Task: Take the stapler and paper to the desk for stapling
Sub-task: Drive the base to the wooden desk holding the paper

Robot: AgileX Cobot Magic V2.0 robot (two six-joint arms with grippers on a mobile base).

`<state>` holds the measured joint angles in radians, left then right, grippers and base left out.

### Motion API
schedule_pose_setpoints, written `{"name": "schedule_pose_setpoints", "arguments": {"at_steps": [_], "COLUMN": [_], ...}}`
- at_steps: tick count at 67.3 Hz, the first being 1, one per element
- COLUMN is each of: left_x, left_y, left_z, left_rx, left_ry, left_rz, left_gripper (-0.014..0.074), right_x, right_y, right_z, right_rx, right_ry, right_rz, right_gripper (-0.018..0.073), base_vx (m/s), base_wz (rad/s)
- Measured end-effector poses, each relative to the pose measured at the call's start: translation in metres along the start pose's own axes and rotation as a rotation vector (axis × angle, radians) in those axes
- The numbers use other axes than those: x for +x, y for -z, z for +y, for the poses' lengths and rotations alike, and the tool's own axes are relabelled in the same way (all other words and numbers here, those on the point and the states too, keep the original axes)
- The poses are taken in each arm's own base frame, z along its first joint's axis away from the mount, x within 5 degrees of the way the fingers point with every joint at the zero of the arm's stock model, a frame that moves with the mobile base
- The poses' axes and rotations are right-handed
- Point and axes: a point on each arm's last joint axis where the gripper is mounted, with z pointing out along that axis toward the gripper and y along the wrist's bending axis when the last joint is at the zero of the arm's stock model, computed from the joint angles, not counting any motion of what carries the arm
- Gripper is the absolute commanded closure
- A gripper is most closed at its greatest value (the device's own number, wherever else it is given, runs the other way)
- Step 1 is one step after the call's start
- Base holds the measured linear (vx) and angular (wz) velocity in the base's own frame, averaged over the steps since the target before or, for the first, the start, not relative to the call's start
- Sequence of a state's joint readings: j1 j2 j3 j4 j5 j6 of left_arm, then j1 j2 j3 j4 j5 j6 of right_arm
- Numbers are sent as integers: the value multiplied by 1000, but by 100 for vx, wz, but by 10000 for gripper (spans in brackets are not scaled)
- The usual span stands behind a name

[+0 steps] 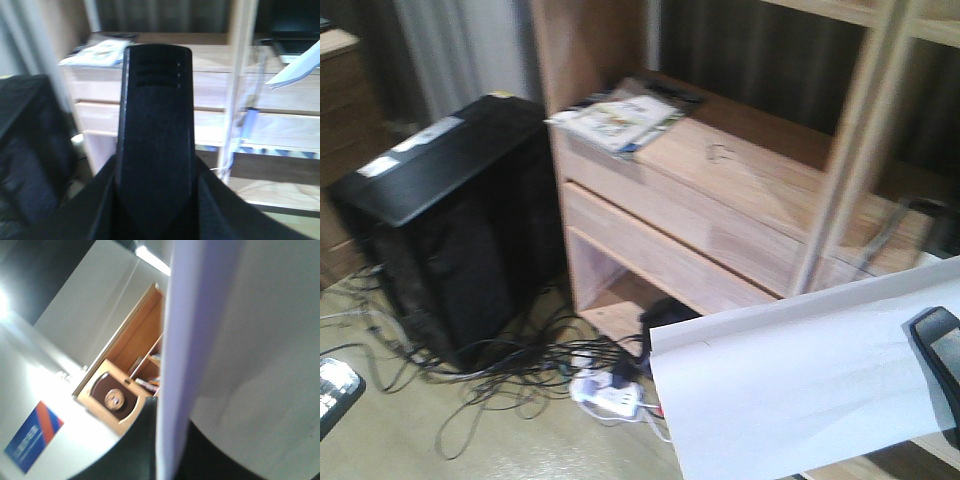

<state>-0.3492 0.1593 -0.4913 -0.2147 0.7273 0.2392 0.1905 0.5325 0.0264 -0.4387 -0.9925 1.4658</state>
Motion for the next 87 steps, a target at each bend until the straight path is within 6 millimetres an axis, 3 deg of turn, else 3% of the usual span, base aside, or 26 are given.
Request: {"name": "schedule_pose_setpoints", "arguments": {"at_steps": [63,87], "left_x": [0,0], "left_y": [0,0], "left_z": [0,0], "left_rx": [0,0], "left_ry": [0,0], "left_rz": [0,1], "left_gripper": [603,603], "right_x": [0,0], "right_y": [0,0], "right_z": [0,0], "right_rx": [1,1], "right_ry": [0,0], "right_rz": [0,0], "right_gripper": [566,566], "base_vx": [7,8], "base_wz": [64,29]}}
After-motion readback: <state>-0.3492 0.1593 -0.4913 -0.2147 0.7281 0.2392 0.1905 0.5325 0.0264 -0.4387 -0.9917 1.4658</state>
